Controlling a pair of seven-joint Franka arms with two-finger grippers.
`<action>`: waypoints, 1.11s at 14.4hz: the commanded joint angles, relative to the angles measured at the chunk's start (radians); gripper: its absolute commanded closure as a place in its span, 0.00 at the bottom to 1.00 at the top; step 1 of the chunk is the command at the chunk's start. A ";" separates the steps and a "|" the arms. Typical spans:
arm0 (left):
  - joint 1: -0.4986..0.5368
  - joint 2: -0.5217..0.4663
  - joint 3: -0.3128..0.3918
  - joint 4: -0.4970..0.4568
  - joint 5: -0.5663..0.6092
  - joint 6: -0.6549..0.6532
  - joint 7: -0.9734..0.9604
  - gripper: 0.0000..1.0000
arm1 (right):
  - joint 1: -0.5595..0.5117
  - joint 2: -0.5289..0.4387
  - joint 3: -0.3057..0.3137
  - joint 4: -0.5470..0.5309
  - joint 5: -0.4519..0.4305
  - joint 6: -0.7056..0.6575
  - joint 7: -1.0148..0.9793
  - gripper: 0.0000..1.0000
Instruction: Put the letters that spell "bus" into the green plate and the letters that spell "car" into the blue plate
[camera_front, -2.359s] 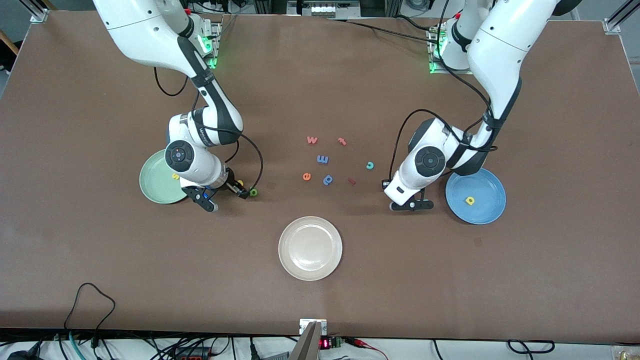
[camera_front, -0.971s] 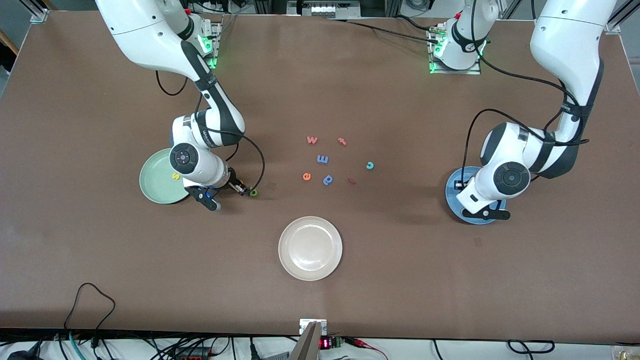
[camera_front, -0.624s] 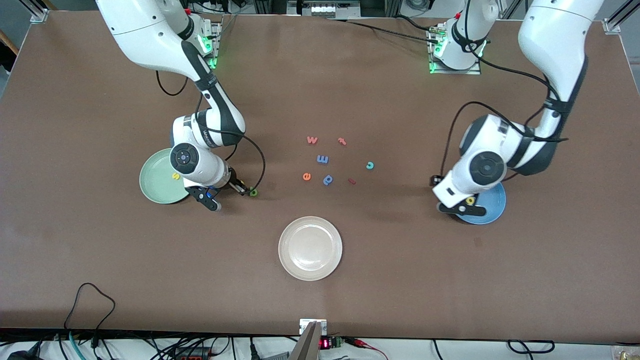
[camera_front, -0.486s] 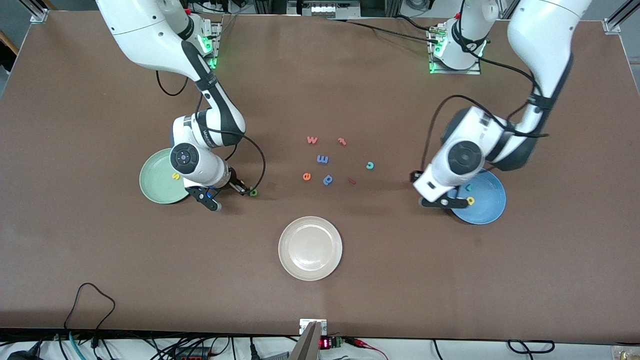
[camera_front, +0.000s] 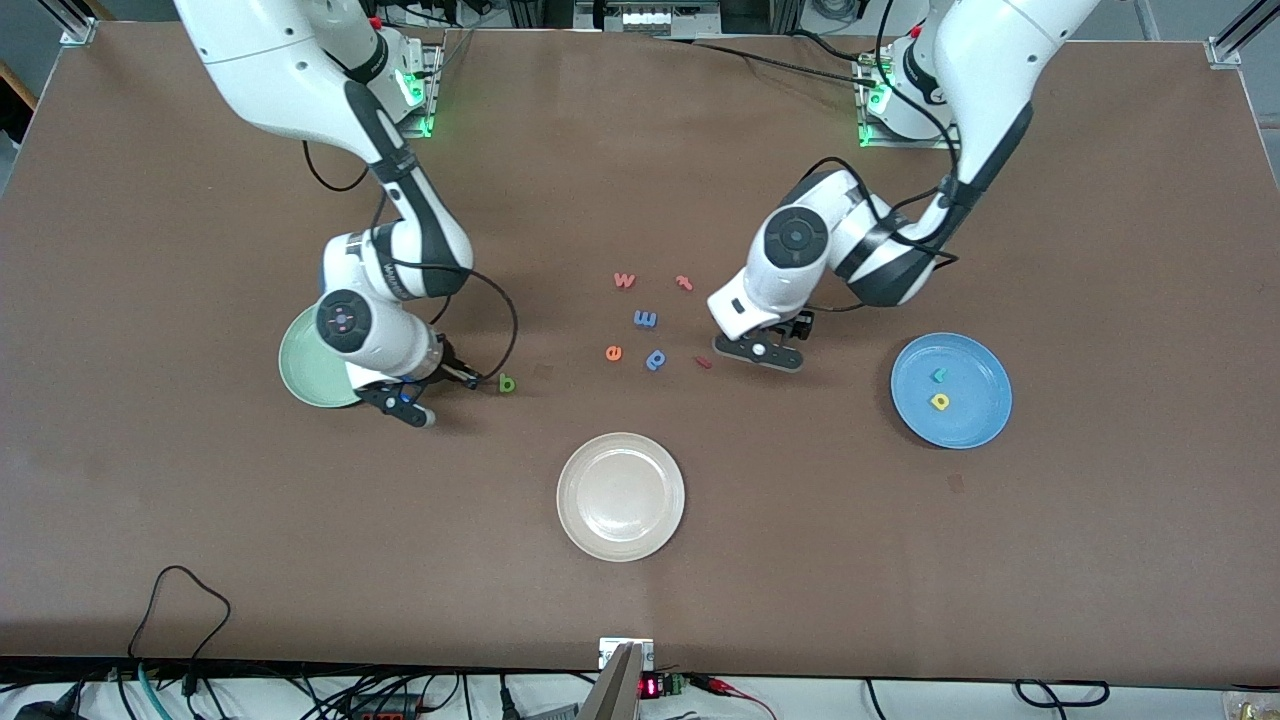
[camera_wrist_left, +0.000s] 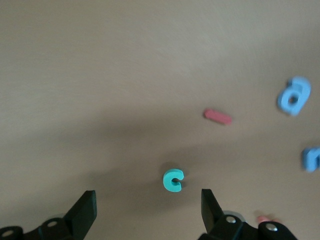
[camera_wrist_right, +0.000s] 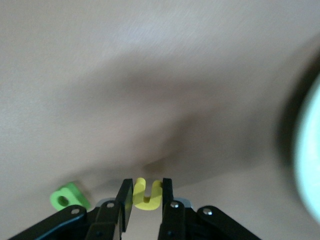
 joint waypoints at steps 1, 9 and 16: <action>0.015 0.031 -0.002 -0.065 0.094 0.124 0.072 0.16 | -0.111 -0.089 0.009 -0.024 -0.008 -0.121 -0.199 1.00; 0.016 0.071 0.001 -0.091 0.207 0.188 0.077 0.52 | -0.288 -0.138 0.000 -0.160 -0.014 -0.148 -0.507 0.75; 0.027 0.072 0.000 -0.088 0.235 0.185 0.064 0.79 | -0.257 -0.178 0.012 -0.102 -0.077 -0.145 -0.507 0.00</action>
